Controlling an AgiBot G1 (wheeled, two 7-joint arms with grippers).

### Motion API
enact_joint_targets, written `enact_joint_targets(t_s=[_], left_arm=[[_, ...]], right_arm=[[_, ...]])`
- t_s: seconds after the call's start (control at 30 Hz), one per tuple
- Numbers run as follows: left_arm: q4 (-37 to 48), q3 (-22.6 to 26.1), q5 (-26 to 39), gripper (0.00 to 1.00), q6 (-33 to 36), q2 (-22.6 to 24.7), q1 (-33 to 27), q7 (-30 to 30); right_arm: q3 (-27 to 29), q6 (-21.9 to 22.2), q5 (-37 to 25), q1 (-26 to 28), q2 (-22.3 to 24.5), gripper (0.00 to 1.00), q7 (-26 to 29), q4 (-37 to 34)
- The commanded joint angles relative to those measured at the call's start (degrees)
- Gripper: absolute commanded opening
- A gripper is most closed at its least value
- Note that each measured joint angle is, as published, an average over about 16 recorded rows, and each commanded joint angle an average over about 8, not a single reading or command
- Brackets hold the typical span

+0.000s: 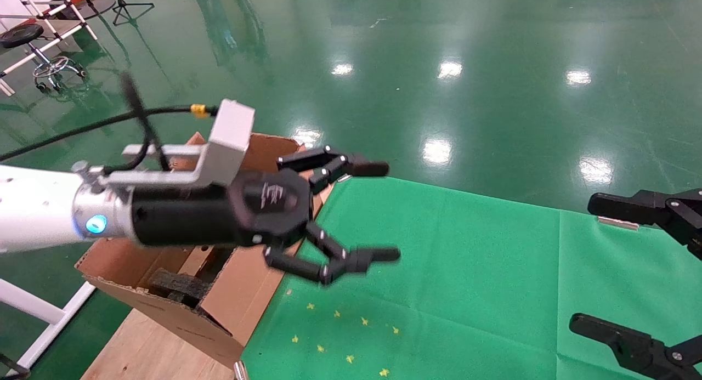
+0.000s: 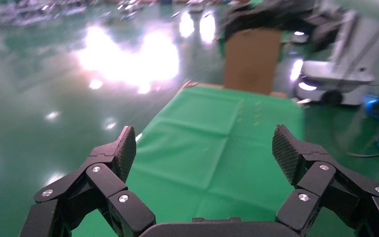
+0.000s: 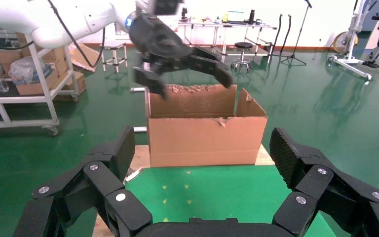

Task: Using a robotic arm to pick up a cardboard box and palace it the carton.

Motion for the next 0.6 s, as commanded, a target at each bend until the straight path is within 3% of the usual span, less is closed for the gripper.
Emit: enact_joint_targets(t_s=[0.03, 0.33, 0.6], left_arm=[[-2.35, -1.18, -2.16, 1.0, 0.83, -0.41, 1.86, 0.57], [-7.99, -4.03, -7.41, 1.0, 2.91, -1.39, 6.33, 1.76], [-7.11, -3.64, -6.66, 1.0, 2.6, -1.28, 5.67, 1.65]], right_arm=[[0.0, 0.0, 0.0, 0.0, 0.0, 1.0, 0.0, 0.0], [0.0, 0.02, 0.02, -0.01, 0.01, 1.0, 0.0, -0.01], [0.0, 0.02, 0.01, -0.01, 0.01, 1.0, 0.0, -0.01]])
